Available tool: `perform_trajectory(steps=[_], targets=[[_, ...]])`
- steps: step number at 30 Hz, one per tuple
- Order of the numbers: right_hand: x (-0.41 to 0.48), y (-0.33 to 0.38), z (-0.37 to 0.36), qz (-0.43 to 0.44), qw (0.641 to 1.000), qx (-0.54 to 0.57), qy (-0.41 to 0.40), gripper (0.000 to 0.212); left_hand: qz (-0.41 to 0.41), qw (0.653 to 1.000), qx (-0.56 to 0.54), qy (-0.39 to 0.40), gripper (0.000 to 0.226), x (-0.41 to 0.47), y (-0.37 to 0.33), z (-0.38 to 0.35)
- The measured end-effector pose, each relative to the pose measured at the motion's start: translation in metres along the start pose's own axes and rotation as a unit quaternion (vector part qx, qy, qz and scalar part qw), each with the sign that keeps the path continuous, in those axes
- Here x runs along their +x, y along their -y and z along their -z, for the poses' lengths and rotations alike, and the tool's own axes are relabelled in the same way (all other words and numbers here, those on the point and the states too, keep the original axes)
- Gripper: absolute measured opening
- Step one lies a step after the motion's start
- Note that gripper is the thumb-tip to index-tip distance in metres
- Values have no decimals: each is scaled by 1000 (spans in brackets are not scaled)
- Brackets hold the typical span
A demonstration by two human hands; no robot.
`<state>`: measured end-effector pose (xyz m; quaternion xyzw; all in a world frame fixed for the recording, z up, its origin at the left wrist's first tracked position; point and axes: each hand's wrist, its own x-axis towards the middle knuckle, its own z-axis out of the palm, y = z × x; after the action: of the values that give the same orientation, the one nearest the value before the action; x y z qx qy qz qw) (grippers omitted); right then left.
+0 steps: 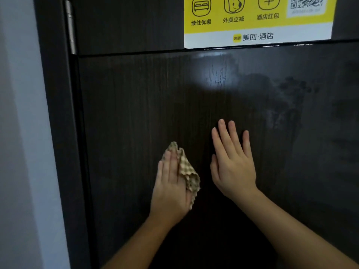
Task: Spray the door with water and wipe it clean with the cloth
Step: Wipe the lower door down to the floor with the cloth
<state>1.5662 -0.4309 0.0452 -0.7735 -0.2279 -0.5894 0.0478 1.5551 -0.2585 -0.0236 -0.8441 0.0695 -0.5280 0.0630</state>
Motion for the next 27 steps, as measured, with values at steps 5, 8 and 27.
perform_trajectory(steps=[5, 8, 27], targets=[[1, 0, 0, 1, 1000, -5, -5, 57, -137, 990, 26, -17, 86, 2, 31, 1], [0, 0, 1, -1, 1000, 2, 1, 57, -148, 989, -3, -15, 86, 1, 31, 3], [0, -2, 2, 15, 999, -27, 38, 60, -71, 997, 29, 13, 76, -3, 12, 16]])
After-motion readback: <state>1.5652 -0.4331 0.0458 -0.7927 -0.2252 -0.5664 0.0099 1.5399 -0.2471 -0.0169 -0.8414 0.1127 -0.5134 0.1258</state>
